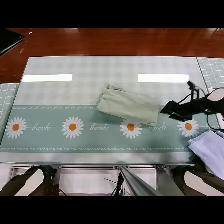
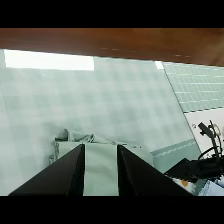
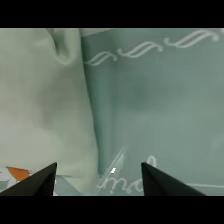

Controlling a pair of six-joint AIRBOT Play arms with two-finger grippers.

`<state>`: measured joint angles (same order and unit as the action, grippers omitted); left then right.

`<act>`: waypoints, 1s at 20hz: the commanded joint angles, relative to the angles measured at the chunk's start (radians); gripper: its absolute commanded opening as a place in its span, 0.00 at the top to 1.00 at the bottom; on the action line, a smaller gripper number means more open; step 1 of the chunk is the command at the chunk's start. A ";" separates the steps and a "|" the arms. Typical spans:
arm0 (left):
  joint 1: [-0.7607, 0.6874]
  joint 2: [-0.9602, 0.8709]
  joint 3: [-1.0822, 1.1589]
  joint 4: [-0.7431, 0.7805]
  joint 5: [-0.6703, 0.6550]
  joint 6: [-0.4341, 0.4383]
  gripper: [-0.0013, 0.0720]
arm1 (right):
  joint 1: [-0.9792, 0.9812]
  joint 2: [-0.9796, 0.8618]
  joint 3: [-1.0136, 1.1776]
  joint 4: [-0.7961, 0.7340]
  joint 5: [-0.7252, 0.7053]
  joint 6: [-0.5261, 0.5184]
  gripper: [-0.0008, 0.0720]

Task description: Fold the shirts.

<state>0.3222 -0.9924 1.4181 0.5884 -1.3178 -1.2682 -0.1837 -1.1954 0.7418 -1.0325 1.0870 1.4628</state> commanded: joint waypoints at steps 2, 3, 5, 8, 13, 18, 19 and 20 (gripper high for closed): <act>0.000 0.000 0.000 -0.001 -0.016 -0.002 0.61 | 0.086 -0.084 -0.128 0.266 -0.160 -0.114 0.16; 0.000 0.000 0.000 -0.001 -0.016 -0.002 0.61 | 0.128 -0.107 -0.128 0.321 -0.197 -0.143 0.16; 0.000 0.000 0.000 0.000 -0.016 -0.002 0.62 | 0.202 -0.129 -0.128 0.422 -0.280 -0.187 0.48; 0.000 -0.003 0.000 0.000 -0.016 -0.001 0.61 | 0.209 -0.084 -0.071 0.447 -0.227 -0.244 0.94; -0.005 -0.057 -0.001 0.003 -0.011 0.003 0.61 | 0.017 0.200 0.171 0.272 0.066 -0.127 0.94; -0.082 -0.201 -0.005 0.011 -0.002 0.057 0.62 | -0.335 0.367 0.400 0.149 0.359 -0.011 0.94; -0.106 -0.233 -0.016 0.011 0.006 0.069 0.61 | -0.408 0.377 0.431 0.115 0.441 -0.004 0.94; -0.129 -0.261 -0.031 0.011 0.015 0.093 0.62 | -0.481 0.383 0.457 0.076 0.518 0.000 0.94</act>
<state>0.2440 -1.1767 1.4059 0.5983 -1.3155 -1.2182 -0.4808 -0.8673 1.1015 -0.8536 1.3746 1.4124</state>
